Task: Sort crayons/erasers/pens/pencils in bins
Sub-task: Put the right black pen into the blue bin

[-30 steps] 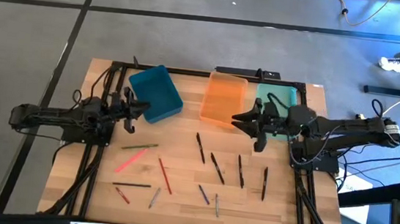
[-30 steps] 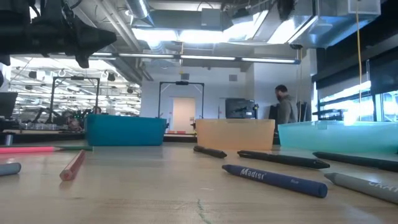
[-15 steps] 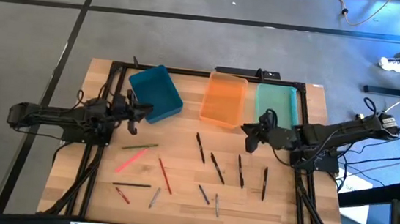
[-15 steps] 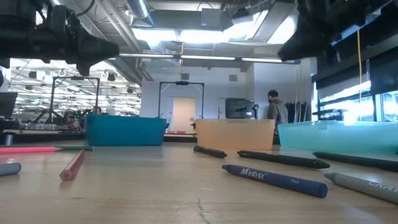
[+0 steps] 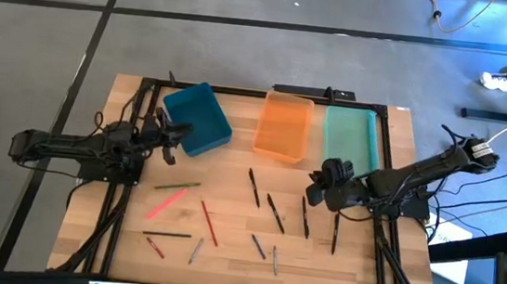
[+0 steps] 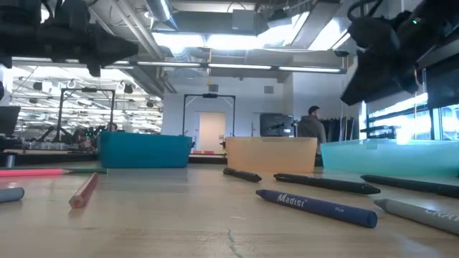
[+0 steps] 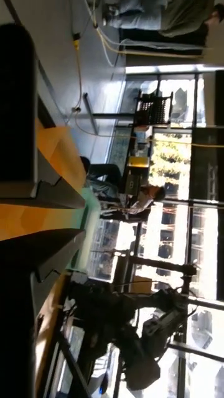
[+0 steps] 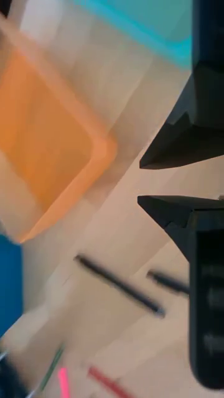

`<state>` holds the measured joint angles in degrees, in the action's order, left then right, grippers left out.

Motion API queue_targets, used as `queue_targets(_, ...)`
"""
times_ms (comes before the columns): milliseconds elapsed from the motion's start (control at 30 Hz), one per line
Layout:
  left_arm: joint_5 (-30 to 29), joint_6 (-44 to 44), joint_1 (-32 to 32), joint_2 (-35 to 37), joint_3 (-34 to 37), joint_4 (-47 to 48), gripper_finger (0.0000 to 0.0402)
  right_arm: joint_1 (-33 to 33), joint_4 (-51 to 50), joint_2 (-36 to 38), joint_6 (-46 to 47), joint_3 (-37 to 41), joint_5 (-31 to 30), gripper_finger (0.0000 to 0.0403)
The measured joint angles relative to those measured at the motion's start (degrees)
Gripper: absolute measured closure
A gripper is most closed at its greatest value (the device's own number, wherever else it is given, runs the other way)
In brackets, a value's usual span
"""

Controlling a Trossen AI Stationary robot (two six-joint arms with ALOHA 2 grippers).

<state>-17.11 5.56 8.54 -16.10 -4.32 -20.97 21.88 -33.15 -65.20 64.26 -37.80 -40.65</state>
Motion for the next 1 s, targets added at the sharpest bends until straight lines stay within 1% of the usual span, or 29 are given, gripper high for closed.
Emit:
queue_targets(100,-1.0,-2.1,0.5,0.0,-1.8,3.5,0.035,0.2,-6.0,0.2,2.5,-0.2,1.4,0.0319)
queue_targets(233,-5.8,-2.8,0.7,0.0,-4.5,9.2,0.0345,0.2,-15.8,0.2,7.0,-2.1,4.9,0.0319)
queue_targets(300,-6.2,-2.7,0.7,0.0,-5.2,10.6,0.0341,0.2,-18.3,0.2,9.3,-2.8,6.7,0.0319)
queue_targets(467,-6.2,-3.0,0.7,0.0,-5.8,10.8,0.0332,1.6,-18.5,-1.0,15.1,-4.1,10.8,0.0319)
queue_targets(600,-5.8,-3.6,0.7,0.0,-5.8,12.5,0.0324,3.1,-18.6,-3.6,19.5,-6.0,13.8,0.0319)
queue_targets(667,-4.7,-3.3,0.7,0.0,-5.6,13.9,0.0321,3.2,-18.6,-5.1,20.1,-6.6,15.5,0.0319)
queue_targets(767,-2.2,-1.2,0.7,-0.1,-3.6,14.0,0.0318,2.9,-19.1,-7.4,21.9,-6.6,21.1,0.0319)
queue_targets(867,-1.3,1.6,0.6,-0.2,-0.5,11.4,0.0316,2.8,-20.7,-9.8,24.1,-6.6,28.6,0.0318)
queue_targets(933,-0.9,2.8,0.3,-1.1,2.0,9.0,0.0315,3.2,-21.8,-11.2,26.2,-6.6,33.3,0.0307)
queue_targets(1000,-0.8,3.1,0.0,-1.8,3.9,6.4,0.0315,4.0,-22.7,-12.1,28.2,-6.6,37.3,0.0289)
